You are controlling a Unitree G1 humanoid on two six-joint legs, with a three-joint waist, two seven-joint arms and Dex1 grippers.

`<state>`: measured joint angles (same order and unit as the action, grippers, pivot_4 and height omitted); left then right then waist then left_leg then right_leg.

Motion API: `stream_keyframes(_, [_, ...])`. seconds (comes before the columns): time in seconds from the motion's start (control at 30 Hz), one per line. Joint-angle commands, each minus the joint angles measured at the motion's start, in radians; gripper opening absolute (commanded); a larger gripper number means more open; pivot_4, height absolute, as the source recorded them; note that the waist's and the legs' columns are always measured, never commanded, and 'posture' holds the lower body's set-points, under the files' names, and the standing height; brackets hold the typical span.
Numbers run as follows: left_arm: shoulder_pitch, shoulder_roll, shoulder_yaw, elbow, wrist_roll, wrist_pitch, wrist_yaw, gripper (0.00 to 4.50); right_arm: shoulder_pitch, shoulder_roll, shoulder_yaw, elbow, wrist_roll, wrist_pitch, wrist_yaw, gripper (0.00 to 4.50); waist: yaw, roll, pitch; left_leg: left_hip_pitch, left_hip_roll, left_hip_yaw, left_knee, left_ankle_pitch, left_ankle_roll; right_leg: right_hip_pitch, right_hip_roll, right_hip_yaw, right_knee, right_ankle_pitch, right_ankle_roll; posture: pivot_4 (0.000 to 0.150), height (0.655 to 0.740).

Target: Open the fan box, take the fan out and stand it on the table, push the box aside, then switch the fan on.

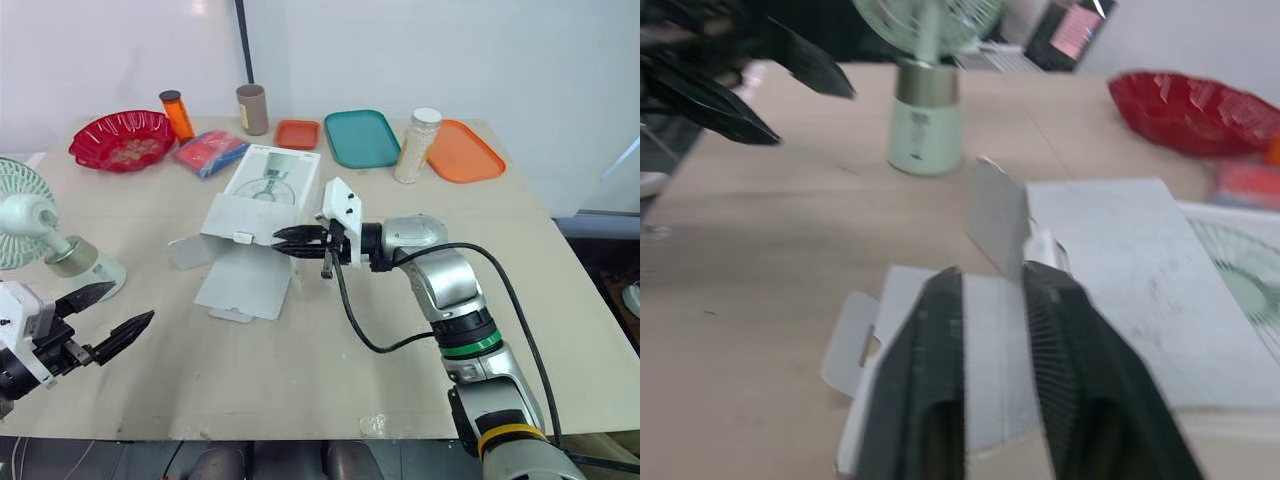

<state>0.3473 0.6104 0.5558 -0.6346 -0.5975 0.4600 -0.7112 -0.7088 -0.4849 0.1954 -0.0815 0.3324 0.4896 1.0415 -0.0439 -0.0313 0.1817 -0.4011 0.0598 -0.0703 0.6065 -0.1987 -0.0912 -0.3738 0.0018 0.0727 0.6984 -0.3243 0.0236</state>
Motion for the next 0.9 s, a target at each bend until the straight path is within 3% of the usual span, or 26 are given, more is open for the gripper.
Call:
stream_keyframes(0.03, [-0.028,0.001,-0.025,0.023,0.019,-0.05,-0.003,4.5,0.035,-0.053,-0.038,-0.147,0.035,0.127,-0.043,2.59,0.001,0.0,0.0,0.0,0.0,0.0,0.0,0.0,0.0,0.0,0.0,0.0,0.0,0.0,0.0,0.15,0.74])
stream_keyframes(0.17, [-0.056,0.002,-0.058,0.059,0.04,-0.071,-0.001,4.5,0.031,-0.046,-0.024,-0.197,0.025,0.274,-0.153,4.45,-0.008,0.0,0.0,0.0,0.0,0.0,0.0,0.0,0.0,0.0,0.001,0.001,0.0,0.0,0.0,0.15,0.74])
stream_keyframes(0.27, [-0.071,0.0,-0.077,0.071,0.05,-0.078,0.007,4.5,-0.033,-0.007,0.0,-0.167,-0.012,0.436,-0.277,4.45,-0.009,0.0,0.0,0.0,0.001,0.0,0.0,0.0,0.0,0.0,0.002,0.001,0.0,0.0,0.0,0.15,0.74])
stream_keyframes(0.37, [-0.076,-0.003,-0.089,0.076,0.053,-0.082,0.013,4.5,-0.094,0.058,-0.04,-0.167,0.053,0.622,-0.332,4.45,-0.007,0.0,0.0,0.0,0.001,0.0,0.0,0.0,0.0,-0.001,0.002,0.001,0.0,0.0,0.0,0.15,0.74])
stream_keyframes(0.53, [-0.071,-0.009,-0.097,0.085,0.065,-0.097,0.018,4.5,-0.139,0.112,-0.042,-0.154,0.069,0.77,-0.403,4.45,-0.004,0.0,0.0,-0.002,0.001,0.0,-0.001,0.0,0.0,-0.002,0.001,0.001,-0.001,0.0,0.0,0.15,0.74])
stream_keyframes(0.9, [-0.011,-0.045,-0.108,0.05,0.093,-0.123,0.048,4.5,-0.154,0.239,0.0,-0.054,0.006,0.799,-0.58,4.45,-0.006,0.0,0.0,-0.002,0.001,0.0,-0.001,0.0,0.001,-0.003,0.002,0.001,0.0,0.0,0.0,0.15,0.74])
